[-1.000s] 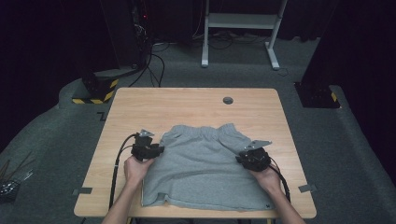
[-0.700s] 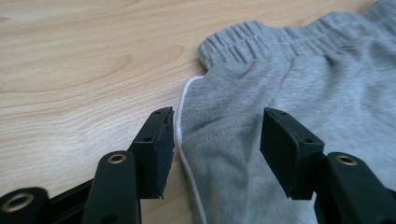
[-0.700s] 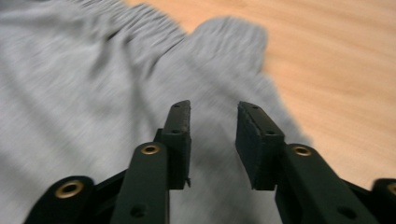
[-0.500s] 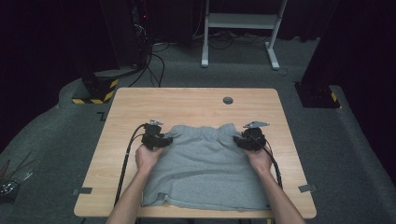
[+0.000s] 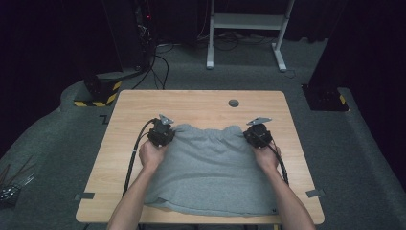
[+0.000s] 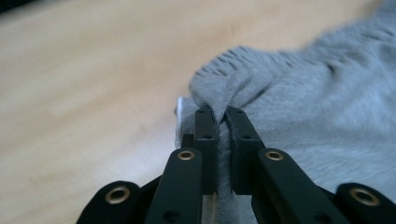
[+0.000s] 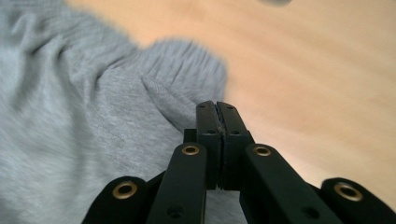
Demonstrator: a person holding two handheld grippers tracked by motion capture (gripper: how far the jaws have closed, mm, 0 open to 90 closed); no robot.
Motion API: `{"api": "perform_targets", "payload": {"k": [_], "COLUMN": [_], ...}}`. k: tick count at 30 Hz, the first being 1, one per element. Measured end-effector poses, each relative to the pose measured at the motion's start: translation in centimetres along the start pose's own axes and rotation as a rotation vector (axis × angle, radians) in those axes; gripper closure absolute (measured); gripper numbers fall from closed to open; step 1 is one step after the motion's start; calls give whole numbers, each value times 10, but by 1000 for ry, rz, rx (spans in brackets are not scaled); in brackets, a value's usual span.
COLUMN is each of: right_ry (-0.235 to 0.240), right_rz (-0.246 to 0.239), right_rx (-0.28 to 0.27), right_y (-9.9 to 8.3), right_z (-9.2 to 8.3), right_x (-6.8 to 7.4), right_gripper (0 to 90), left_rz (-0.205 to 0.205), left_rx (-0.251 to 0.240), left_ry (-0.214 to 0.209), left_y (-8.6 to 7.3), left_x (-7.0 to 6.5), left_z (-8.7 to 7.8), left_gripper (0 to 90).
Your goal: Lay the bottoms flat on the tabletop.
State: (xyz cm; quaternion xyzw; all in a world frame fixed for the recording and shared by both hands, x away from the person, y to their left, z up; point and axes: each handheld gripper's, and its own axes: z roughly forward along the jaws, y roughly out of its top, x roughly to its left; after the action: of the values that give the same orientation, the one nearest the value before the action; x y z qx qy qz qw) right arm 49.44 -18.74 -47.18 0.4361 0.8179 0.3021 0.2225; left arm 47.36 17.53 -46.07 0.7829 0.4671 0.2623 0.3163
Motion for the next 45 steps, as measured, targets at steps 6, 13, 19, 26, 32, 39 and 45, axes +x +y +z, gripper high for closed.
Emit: {"api": "perform_targets", "payload": {"k": [6,13,19,26,32,39,45], "right_ry": [-51,21,86,-17,-18,141,116], "right_rz": [15,24,-5,-28,32,0,-10], "right_rx": [3,-6,46,28,12,-6,35], "right_y": [7,-15,-37,-29,-21,-53,-68], "right_z": [6,0,0,25,24,-17,-17], "right_x": [-1,12,24,13,15,39,39], "right_gripper": [846,643,654,641,622,594,616], "left_rz": [-49,15,3,-1,-70,32,21], "left_rx": [76,61,99,84,45,31,56], "left_ry": [56,-35,-74,-36,-101,-157,-155], "left_y": [0,-25,-47,-46,-40,-65,-81], "left_x": [2,-19,-24,-22,-20,-46,-49], "left_z": [21,1,4,24,16,-23,-13], "left_gripper": [572,455,444,424,458,439,438]}}
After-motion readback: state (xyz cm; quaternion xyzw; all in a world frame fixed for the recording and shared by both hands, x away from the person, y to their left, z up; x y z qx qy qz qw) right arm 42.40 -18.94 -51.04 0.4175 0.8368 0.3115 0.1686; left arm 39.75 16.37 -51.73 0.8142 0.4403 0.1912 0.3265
